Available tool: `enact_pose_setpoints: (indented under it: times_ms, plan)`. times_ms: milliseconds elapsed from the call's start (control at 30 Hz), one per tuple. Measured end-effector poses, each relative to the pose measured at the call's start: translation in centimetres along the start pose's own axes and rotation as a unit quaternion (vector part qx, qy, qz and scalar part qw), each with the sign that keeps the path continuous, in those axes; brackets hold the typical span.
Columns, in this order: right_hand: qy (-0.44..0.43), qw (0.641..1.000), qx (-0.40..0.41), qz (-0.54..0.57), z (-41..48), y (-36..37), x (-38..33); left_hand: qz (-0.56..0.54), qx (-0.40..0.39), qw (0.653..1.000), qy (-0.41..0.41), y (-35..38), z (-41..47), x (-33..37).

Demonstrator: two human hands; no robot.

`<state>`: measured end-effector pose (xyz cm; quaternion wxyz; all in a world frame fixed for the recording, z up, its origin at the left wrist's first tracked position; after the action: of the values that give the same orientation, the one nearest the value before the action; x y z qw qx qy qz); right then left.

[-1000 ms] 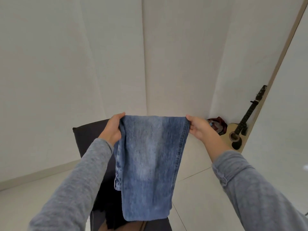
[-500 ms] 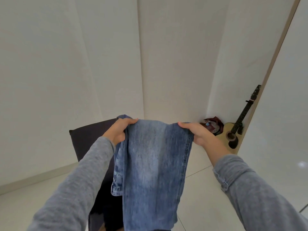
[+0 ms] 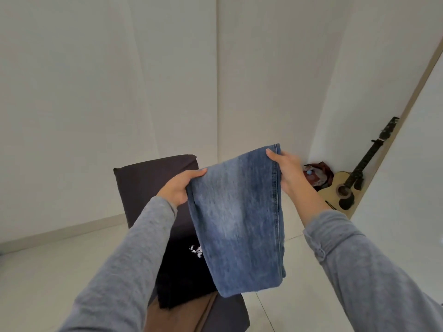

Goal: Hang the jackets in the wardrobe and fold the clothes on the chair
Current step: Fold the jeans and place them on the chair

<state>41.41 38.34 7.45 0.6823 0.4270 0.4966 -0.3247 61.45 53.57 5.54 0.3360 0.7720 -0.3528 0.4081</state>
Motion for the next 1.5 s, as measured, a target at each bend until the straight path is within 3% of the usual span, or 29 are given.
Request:
enact_pose_setpoints:
  times_ms: [67, 167, 233, 367, 467, 600, 767, 933, 1033, 1133, 1267, 1333, 1400, 1500]
  plan:
    - [-0.052, 0.999, 0.009, -0.005, 0.2, -0.3, -1.8, -0.020, -0.020, 0.999, 0.036, 0.7, -0.5, 1.3]
    - [-0.136, 0.987, -0.024, 0.081, 0.5, 0.3, -4.6, -0.101, -0.089, 0.980, 0.144, 1.6, -2.1, 4.0]
    - [-0.115, 0.987, -0.056, 0.094, 1.0, 0.8, -5.3, -0.105, -0.120, 0.972, 0.174, 2.4, -3.1, 5.4]
    - [-0.007, 0.999, -0.037, -0.039, 0.8, 0.2, -4.5, -0.046, -0.057, 0.987, 0.146, 3.4, -2.6, 4.6]
    - [0.044, 0.999, -0.015, 0.008, 0.0, -2.1, -2.4, -0.075, -0.056, 0.989, 0.117, 4.5, -1.1, 2.6]
    - [0.064, 0.991, -0.087, 0.075, -0.6, -1.4, -3.5, -0.176, -0.069, 0.973, 0.131, 3.7, -0.9, 2.1]
    - [0.046, 0.985, -0.120, 0.117, -0.4, -1.1, -4.8, -0.230, -0.092, 0.956, 0.159, 4.9, -1.5, 2.7]
    - [0.028, 0.985, -0.116, 0.122, -0.4, -1.6, -4.9, -0.116, -0.102, 0.986, 0.065, 4.8, -1.1, 3.6]
    - [0.025, 0.988, -0.110, 0.107, -0.7, -1.9, -4.7, -0.118, -0.125, 0.985, 0.031, 5.6, -1.6, 2.7]
    - [0.011, 0.990, -0.099, 0.104, -0.8, -2.3, -5.1, -0.206, -0.124, 0.969, 0.064, 6.3, -1.3, 1.7]
    - [-0.030, 0.987, -0.060, 0.146, -0.5, -2.8, -6.9, -0.330, -0.174, 0.918, 0.132, 7.4, -1.0, 1.9]
    - [-0.048, 0.988, -0.043, 0.144, -0.4, -2.9, -7.7, -0.303, -0.212, 0.918, 0.141, 8.4, -1.2, 2.2]
    - [-0.051, 0.993, -0.024, 0.108, -0.2, -3.0, -7.8, -0.233, -0.211, 0.940, 0.131, 9.0, -1.1, 2.6]
    - [-0.038, 0.999, 0.020, -0.002, 0.3, -4.2, -7.0, -0.097, -0.090, 0.986, 0.106, 8.5, -0.5, 3.3]
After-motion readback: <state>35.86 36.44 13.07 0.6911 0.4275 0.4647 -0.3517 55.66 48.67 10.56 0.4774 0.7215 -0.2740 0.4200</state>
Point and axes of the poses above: each hand's wrist, its own z-axis towards the middle knuckle, its own y-axis out of the palm, x = y × z, the point moved 1 cm from there along z, towards the middle knuckle, and after that the axes turned 9 degrees about -y, right-handed, at the moved point
